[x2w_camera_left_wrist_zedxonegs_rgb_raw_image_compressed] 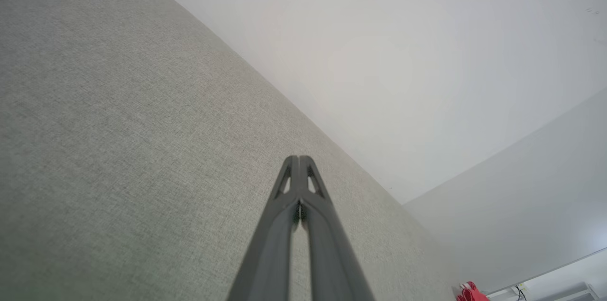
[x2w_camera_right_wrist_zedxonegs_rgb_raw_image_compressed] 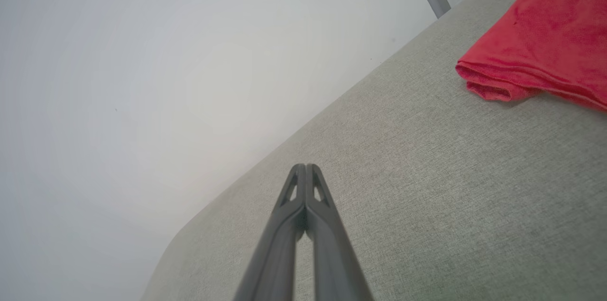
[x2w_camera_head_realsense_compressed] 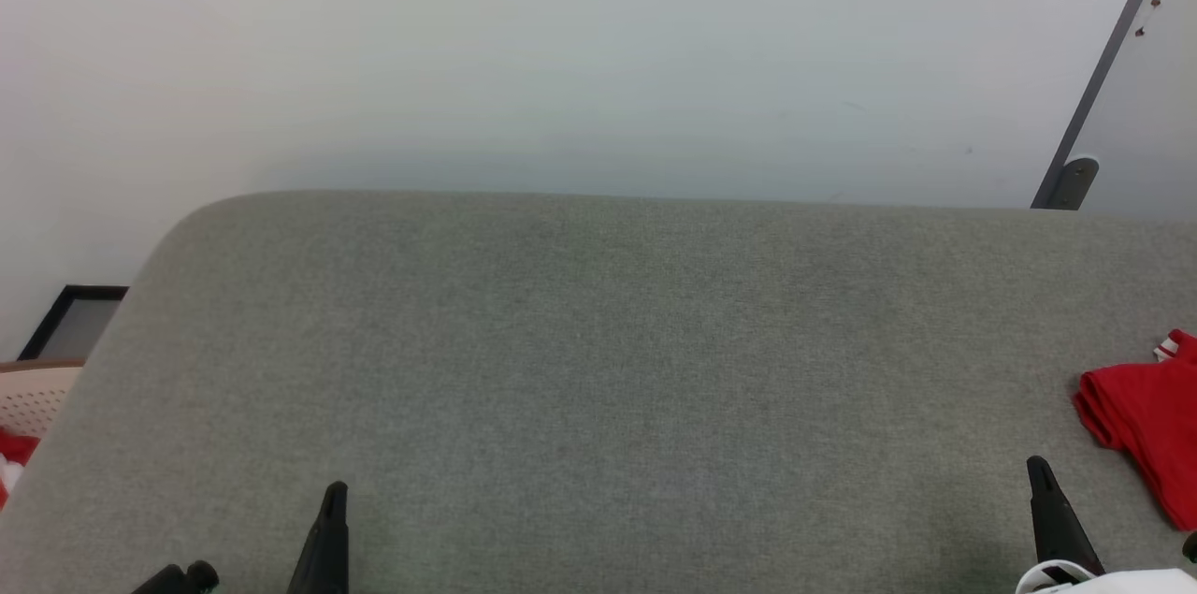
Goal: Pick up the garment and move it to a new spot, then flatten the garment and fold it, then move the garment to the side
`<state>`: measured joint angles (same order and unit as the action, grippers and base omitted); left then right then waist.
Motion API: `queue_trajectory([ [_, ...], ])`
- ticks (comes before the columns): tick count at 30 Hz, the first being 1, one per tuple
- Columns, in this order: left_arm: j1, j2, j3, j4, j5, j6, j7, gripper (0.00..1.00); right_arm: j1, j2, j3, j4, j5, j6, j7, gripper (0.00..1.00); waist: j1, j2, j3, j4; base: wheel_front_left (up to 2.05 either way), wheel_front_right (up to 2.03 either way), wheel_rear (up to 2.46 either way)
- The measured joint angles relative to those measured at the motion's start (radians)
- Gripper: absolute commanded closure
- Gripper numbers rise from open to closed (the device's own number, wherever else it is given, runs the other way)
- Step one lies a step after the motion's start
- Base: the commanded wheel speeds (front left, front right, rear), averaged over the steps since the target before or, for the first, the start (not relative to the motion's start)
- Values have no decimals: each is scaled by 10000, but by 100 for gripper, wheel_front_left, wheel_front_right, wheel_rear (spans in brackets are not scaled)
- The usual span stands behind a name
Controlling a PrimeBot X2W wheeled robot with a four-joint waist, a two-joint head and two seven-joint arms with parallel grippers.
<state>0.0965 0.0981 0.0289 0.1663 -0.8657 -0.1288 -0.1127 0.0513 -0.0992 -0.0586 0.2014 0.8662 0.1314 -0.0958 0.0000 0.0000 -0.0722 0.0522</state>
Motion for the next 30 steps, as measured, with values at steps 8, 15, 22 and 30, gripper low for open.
queue_trajectory([
  [8,-252,-44,73,98,-945,0,249,100,-190,63,-52,50,899,0,265,100,0,0,67,-46,0,0,0],
  [15,-450,-69,136,169,-1732,0,481,100,-312,105,-117,94,1687,0,468,100,0,0,127,-87,0,0,0],
  [22,-632,-104,199,249,-2474,0,688,100,-456,148,-176,146,2420,0,686,100,0,0,186,-129,0,0,0],
  [30,-817,-140,268,326,-3150,0,865,100,-629,196,-230,178,3083,0,876,100,0,0,245,-170,0,0,0],
])
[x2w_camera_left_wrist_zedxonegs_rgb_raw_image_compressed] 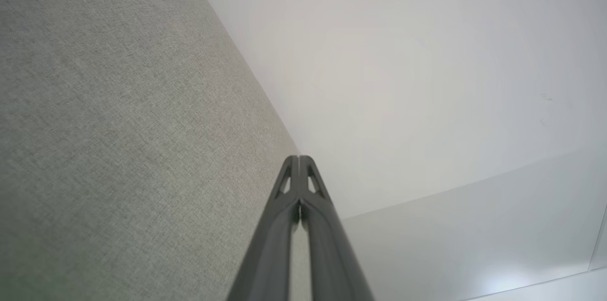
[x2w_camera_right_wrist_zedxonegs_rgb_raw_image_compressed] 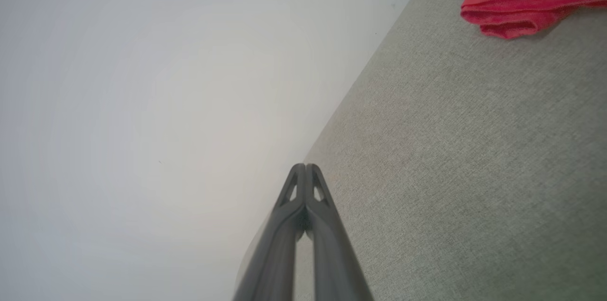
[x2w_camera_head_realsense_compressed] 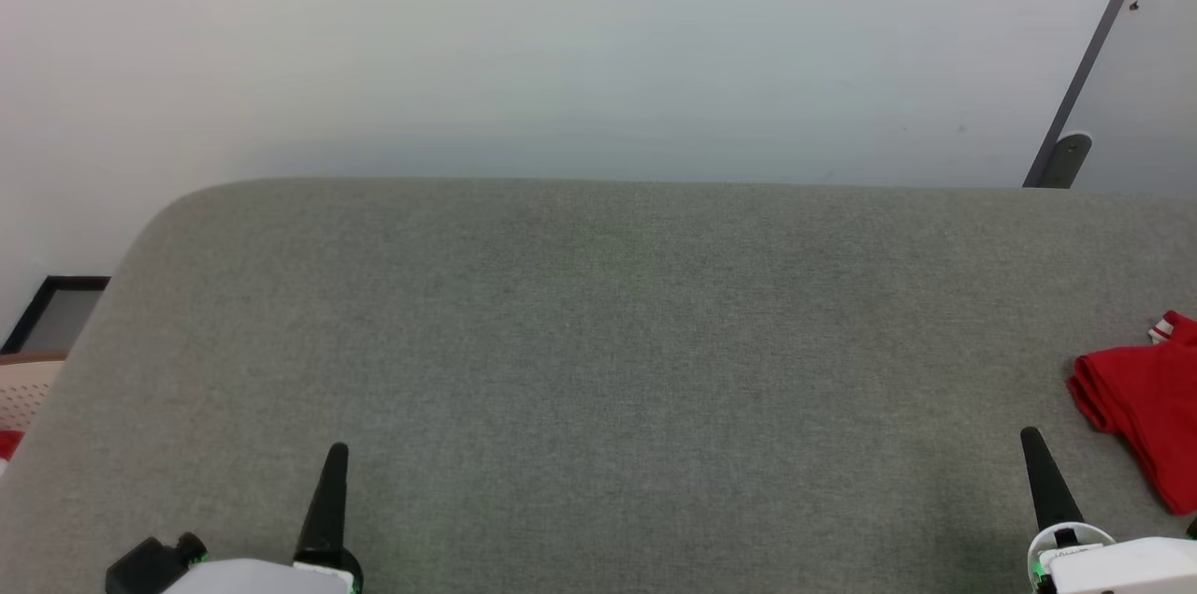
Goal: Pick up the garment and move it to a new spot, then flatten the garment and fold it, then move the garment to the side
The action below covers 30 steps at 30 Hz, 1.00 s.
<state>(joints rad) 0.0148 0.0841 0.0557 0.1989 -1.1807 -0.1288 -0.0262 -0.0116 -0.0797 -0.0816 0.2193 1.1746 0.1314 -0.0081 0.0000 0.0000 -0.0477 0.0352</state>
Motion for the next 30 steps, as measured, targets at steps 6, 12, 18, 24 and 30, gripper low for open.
queue_trajectory([
  [6,-152,-31,56,56,-550,0,174,100,-121,35,-42,33,541,0,157,100,0,0,51,-35,0,0,0],
  [12,-299,-65,107,102,-1049,0,324,100,-213,61,-79,52,1032,0,278,100,0,0,102,-70,0,0,0],
  [18,-405,-88,157,151,-1534,0,472,100,-299,100,-109,90,1486,0,441,100,0,1,152,-106,0,0,0],
  [24,-526,-113,203,203,-2015,0,610,100,-399,134,-136,113,1983,-2,562,100,0,0,203,-141,0,0,0],
  [30,-693,-140,257,265,-2535,0,759,100,-520,171,-174,146,2510,-2,708,100,0,0,263,-182,0,0,0],
])
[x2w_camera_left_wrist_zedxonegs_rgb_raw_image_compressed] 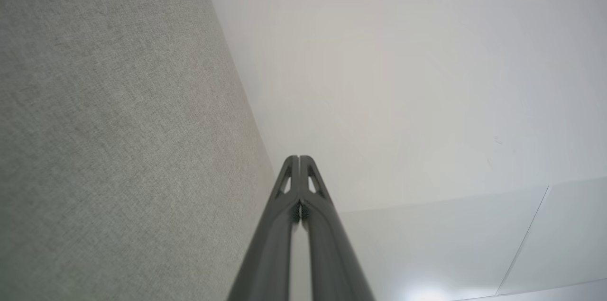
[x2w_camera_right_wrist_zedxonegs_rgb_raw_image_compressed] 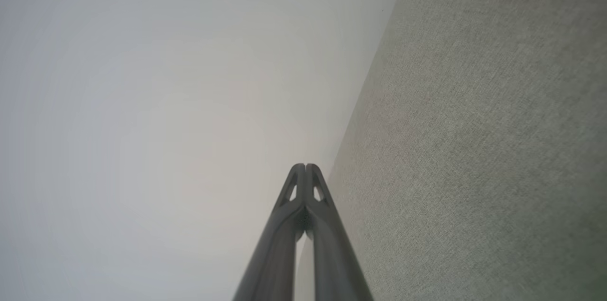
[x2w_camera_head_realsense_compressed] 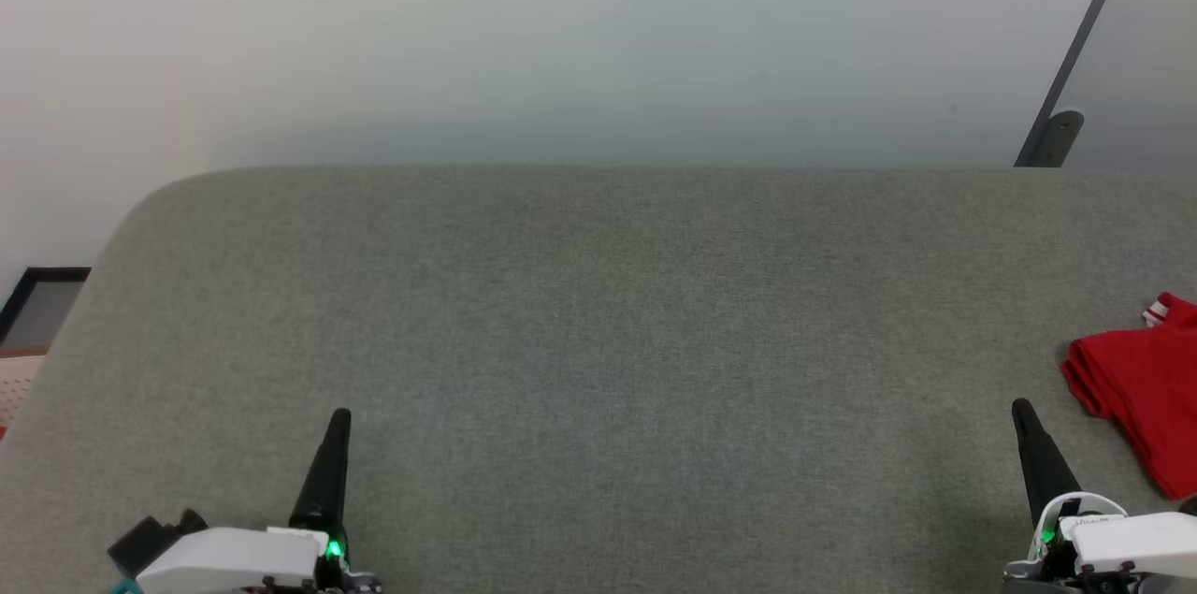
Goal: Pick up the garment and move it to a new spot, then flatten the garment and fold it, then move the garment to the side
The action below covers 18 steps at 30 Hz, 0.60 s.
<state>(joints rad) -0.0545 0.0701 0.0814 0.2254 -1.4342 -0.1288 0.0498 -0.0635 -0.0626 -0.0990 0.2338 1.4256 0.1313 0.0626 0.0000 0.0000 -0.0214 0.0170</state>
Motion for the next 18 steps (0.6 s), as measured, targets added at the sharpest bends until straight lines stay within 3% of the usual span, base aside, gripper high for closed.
queue_trajectory([
  [18,-331,-81,144,140,-1260,0,380,100,-293,75,-102,73,1256,0,362,100,0,0,160,-111,0,0,0],
])
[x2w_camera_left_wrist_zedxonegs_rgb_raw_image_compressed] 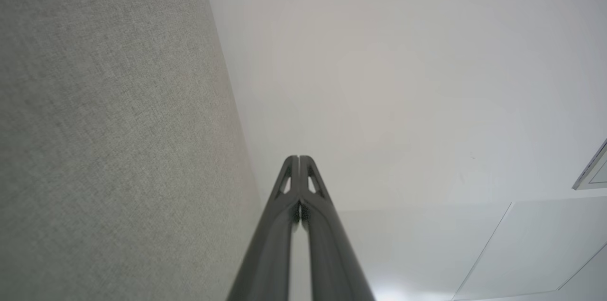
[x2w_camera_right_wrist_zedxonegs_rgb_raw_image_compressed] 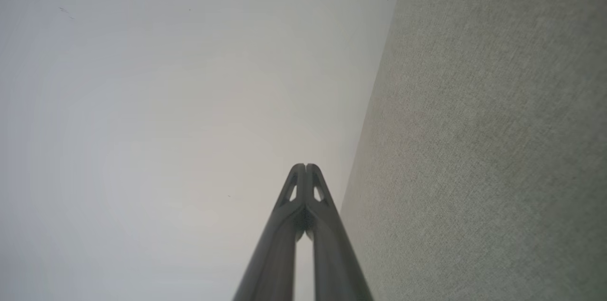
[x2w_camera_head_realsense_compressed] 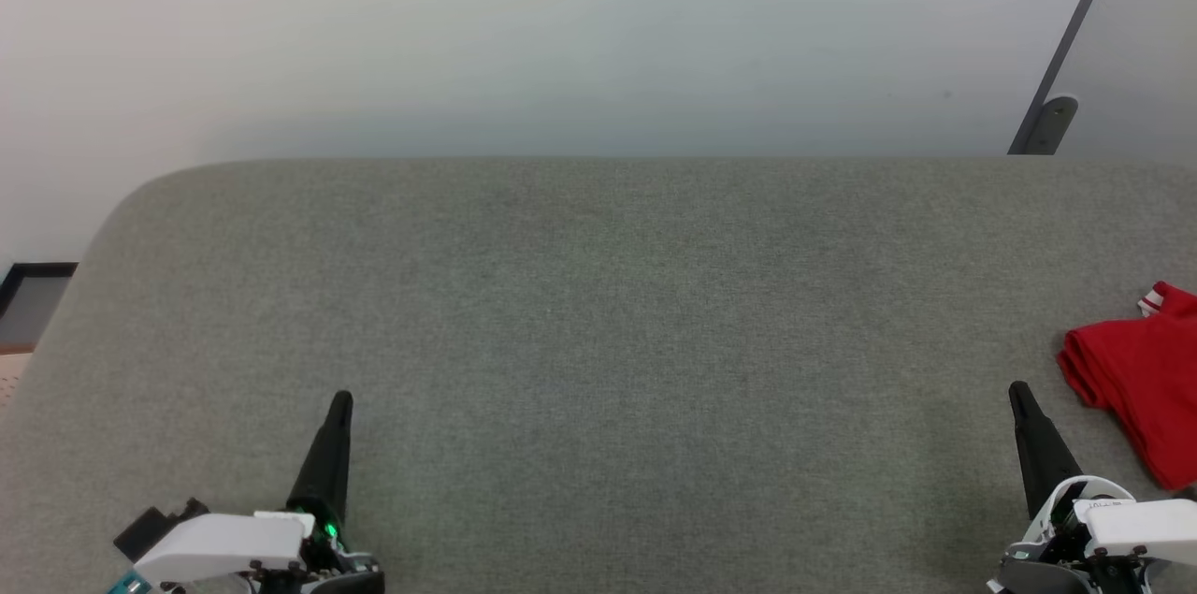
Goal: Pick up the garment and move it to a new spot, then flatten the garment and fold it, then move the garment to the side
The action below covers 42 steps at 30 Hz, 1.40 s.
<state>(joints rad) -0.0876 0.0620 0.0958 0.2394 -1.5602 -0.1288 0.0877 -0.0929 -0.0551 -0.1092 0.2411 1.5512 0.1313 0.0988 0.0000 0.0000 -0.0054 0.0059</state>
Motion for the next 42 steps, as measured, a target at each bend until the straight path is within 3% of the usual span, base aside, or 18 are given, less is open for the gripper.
queue_trajectory([
  [10,-166,-33,65,58,-594,0,176,100,-107,31,-48,42,587,0,159,100,0,0,84,-58,0,0,0],
  [42,-171,-61,109,61,-593,0,224,100,-153,35,-54,42,600,0,159,100,0,0,85,-59,0,0,0],
])
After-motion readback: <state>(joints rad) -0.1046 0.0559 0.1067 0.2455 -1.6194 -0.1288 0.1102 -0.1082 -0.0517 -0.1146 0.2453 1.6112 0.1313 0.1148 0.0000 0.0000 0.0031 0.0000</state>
